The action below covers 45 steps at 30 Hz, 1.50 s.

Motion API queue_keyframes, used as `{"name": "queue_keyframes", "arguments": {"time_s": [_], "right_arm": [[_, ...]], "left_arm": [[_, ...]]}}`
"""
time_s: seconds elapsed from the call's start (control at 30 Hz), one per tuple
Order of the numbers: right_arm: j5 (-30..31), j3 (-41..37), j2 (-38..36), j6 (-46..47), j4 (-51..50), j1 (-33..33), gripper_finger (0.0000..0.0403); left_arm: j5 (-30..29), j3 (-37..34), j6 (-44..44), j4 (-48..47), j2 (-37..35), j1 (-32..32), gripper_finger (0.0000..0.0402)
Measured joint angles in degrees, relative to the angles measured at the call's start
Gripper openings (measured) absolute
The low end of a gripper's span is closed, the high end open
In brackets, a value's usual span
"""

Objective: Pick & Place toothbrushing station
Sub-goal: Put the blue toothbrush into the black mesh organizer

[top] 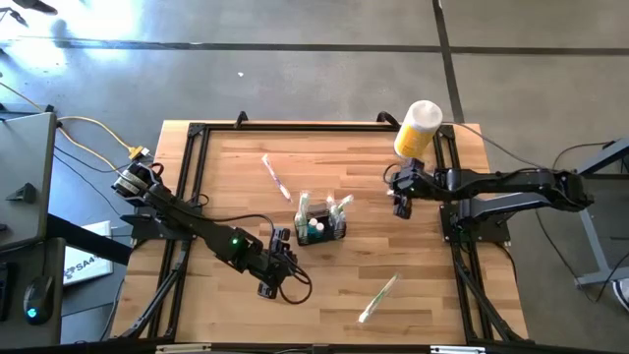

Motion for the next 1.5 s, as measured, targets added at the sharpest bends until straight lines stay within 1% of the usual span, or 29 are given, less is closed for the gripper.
{"name": "queue_keyframes", "arguments": {"time_s": [0.03, 0.1, 0.17, 0.33, 0.4, 0.53, 0.7, 0.87, 1.03, 1.1, 1.2, 1.27, 1.37, 1.4, 1.5], "right_arm": [[0.96, -0.19, 0.20, 0.49, -1.04, -0.66, 0.0252], [1.00, -0.13, 0.40, 0.66, -0.04, -2.00, 0.0252], [-0.94, -0.07, 0.80, 0.17, -0.21, -3.67, 0.0252], [-2.82, -0.07, 5.70, -0.54, -0.35, -8.85, 0.0252], [-4.44, -0.08, 8.51, -2.14, -0.49, -10.45, 0.0252], [-6.53, -0.09, 12.82, -3.46, -0.64, -10.96, 0.0252], [-5.80, -0.09, 17.66, -7.84, 0.33, -10.98, 0.0252], [-5.58, 0.62, 23.68, -9.55, 0.45, -11.88, 0.0252], [-8.64, 1.71, 25.61, -9.21, -0.50, -13.74, 0.0246], [-8.85, 2.50, 25.94, -8.68, -1.52, -13.69, 0.0229], [-9.11, 3.30, 26.26, -8.35, -2.72, -13.61, 0.0176], [-8.60, 3.34, 26.32, -9.04, -2.33, -13.57, 0.0124], [-9.04, 3.26, 26.39, -10.92, -2.72, -12.83, 0.0036], [-8.97, 3.27, 26.39, -11.55, -2.73, -12.54, 0.0020], [-8.00, 3.34, 26.39, -9.58, -2.32, -10.96, 0.0009]], "left_arm": [[0.00, 0.00, 0.22, 0.00, 0.00, 0.00, 0.0180], [-0.02, 0.00, 0.41, 0.00, 0.00, 0.00, 0.0180], [-0.10, 0.00, 0.41, 0.02, 0.00, 0.02, 0.0180], [-0.29, 0.00, 0.38, 0.44, 0.00, 0.02, 0.0180], [-0.28, 0.00, 0.38, 0.44, 0.00, 0.02, 0.0180], [-0.26, 0.00, 0.18, 0.42, 0.00, 0.02, 0.0180], [-0.26, 0.00, 0.48, 0.42, 0.00, 0.02, 0.0180], [-0.25, 0.00, 1.46, 0.48, 0.00, 0.02, 0.0180], [-0.16, 0.00, 1.26, 0.80, 0.00, 0.02, 0.0180], [0.09, 0.00, 0.27, 1.58, 0.00, 0.02, 0.0180], [0.13, 0.00, -2.97, 2.04, 0.00, 0.00, 0.0180], [0.13, 0.00, -4.53, 1.94, 0.02, 0.00, 0.0180], [0.13, 0.00, -4.60, 2.01, 0.01, 0.02, 0.0180], [0.13, 0.00, -4.60, 2.24, 0.02, 0.01, 0.0180], [0.11, 0.00, -4.62, 4.21, 0.02, 0.02, 0.0180]]}}
